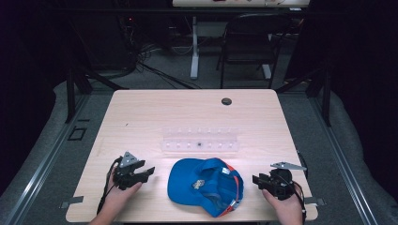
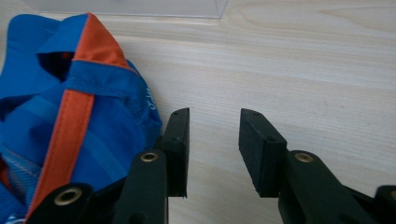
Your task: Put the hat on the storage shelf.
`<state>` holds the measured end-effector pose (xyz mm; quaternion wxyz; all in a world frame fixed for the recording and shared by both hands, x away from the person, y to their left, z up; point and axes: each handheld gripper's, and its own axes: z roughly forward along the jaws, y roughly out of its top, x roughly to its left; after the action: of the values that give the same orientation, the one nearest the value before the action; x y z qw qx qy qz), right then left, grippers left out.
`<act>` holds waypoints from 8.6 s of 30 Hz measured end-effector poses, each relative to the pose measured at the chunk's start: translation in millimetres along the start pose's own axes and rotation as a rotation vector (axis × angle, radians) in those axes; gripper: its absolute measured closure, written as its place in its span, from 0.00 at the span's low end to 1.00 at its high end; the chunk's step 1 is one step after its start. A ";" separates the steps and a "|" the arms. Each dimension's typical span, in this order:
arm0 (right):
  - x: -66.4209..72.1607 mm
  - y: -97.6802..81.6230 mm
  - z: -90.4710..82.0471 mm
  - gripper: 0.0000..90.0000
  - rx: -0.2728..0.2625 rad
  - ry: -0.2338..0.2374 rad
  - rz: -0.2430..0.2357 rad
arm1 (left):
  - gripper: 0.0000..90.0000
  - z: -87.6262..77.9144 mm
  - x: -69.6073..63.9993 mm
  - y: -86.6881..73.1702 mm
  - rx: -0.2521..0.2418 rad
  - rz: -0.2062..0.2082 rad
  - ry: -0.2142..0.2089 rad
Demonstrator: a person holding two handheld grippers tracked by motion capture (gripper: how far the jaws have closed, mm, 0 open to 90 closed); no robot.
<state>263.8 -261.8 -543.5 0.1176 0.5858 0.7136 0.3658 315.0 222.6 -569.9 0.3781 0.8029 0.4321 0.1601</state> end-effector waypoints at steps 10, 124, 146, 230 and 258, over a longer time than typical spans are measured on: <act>7.6 14.0 -2.5 0.66 0.096 0.078 0.049 | 0.51 -0.9 1.2 0.1 -0.003 -0.002 -0.001; 44.6 72.1 -6.7 0.87 0.389 0.313 0.176 | 0.51 -1.2 -1.1 -0.3 -0.001 0.004 -0.003; 59.6 98.9 -14.0 0.87 0.436 0.122 0.079 | 0.51 -0.4 -2.6 -0.6 -0.001 0.006 -0.003; 97.7 207.4 -52.8 0.87 0.602 0.208 0.216 | 0.51 -0.6 -3.7 -0.1 0.014 0.014 -0.016; 92.3 223.0 -63.8 0.87 0.553 0.414 0.351 | 0.51 -1.0 -3.0 0.2 0.021 0.020 -0.018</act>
<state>366.7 -190.9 -327.3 -0.2557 0.6223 0.6829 0.2846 312.8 220.6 -568.8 0.3717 0.8125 0.4225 0.1521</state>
